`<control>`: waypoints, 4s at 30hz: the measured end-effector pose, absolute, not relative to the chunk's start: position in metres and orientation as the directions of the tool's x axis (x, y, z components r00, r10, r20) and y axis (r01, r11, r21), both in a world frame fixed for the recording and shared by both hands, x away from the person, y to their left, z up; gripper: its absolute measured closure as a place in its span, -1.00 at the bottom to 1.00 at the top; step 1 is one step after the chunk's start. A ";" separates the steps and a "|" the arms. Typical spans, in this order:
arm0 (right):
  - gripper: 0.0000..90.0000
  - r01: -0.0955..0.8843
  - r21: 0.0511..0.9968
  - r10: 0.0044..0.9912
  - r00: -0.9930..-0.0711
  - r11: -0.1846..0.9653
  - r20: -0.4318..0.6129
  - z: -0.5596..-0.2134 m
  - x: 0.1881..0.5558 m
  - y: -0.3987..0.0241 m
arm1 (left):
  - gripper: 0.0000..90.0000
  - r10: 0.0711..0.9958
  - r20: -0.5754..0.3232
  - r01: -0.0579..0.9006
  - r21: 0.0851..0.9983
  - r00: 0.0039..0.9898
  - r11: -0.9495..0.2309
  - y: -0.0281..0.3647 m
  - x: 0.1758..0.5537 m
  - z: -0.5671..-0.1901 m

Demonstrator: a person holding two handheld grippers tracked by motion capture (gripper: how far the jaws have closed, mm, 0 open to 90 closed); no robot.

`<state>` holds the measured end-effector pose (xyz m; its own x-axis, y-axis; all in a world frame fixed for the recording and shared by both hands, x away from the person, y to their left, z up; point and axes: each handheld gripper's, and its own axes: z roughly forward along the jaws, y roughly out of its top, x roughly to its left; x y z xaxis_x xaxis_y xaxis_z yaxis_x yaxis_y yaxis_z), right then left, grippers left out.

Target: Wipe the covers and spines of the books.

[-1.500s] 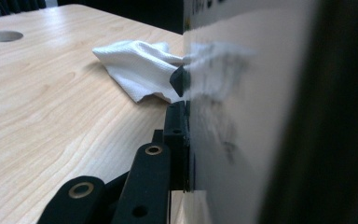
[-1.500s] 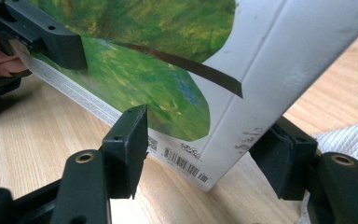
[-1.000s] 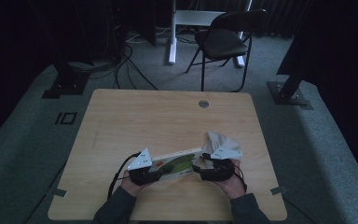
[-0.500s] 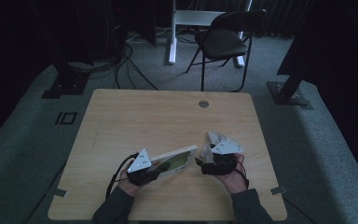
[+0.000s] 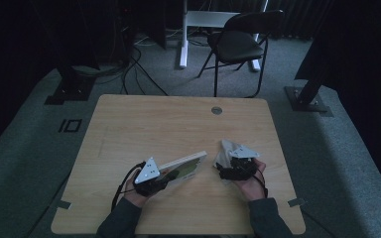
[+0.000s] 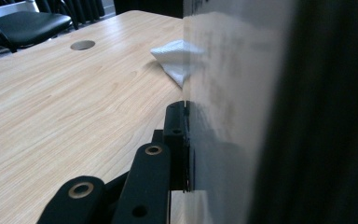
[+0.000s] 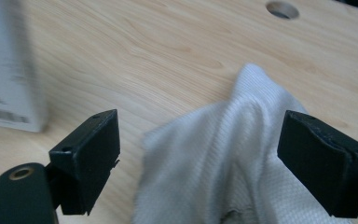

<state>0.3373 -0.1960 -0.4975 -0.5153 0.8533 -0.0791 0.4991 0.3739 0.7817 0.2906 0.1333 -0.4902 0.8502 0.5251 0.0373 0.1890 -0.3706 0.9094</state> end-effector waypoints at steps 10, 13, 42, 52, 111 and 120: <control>-0.58 0.543 0.753 0.882 -0.458 0.373 -0.107 -0.513 0.359 -0.199 | 0.73 0.532 0.041 0.195 0.904 0.846 -0.381 0.134 0.293 -0.493; -0.51 0.559 0.731 0.885 -0.446 0.392 -0.134 -0.519 0.364 -0.196 | 0.73 0.533 0.041 0.199 0.901 0.845 -0.385 0.134 0.293 -0.494; 0.88 0.625 0.729 0.905 -0.425 0.279 0.019 -0.530 0.364 -0.214 | 0.73 0.533 0.050 0.191 0.902 0.845 -0.387 0.135 0.291 -0.495; 0.88 0.573 0.789 0.879 -0.468 0.222 0.093 -0.513 0.355 -0.219 | 0.73 0.531 0.052 0.189 0.902 0.846 -0.388 0.135 0.291 -0.495; 0.88 0.386 0.887 0.684 -0.720 0.251 0.120 -0.445 0.325 -0.169 | 0.73 0.529 0.125 0.142 0.890 0.839 -0.434 0.128 0.285 -0.492; 0.88 0.386 0.883 0.669 -0.734 0.268 0.118 -0.445 0.325 -0.162 | 0.73 0.529 0.127 0.141 0.888 0.839 -0.437 0.127 0.285 -0.492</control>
<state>0.3255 -0.1622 -0.4448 -0.7339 0.6689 0.1178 0.3860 0.2681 0.8827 0.2853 0.1274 -0.4918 0.8390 0.5290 0.1274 0.1406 -0.4370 0.8884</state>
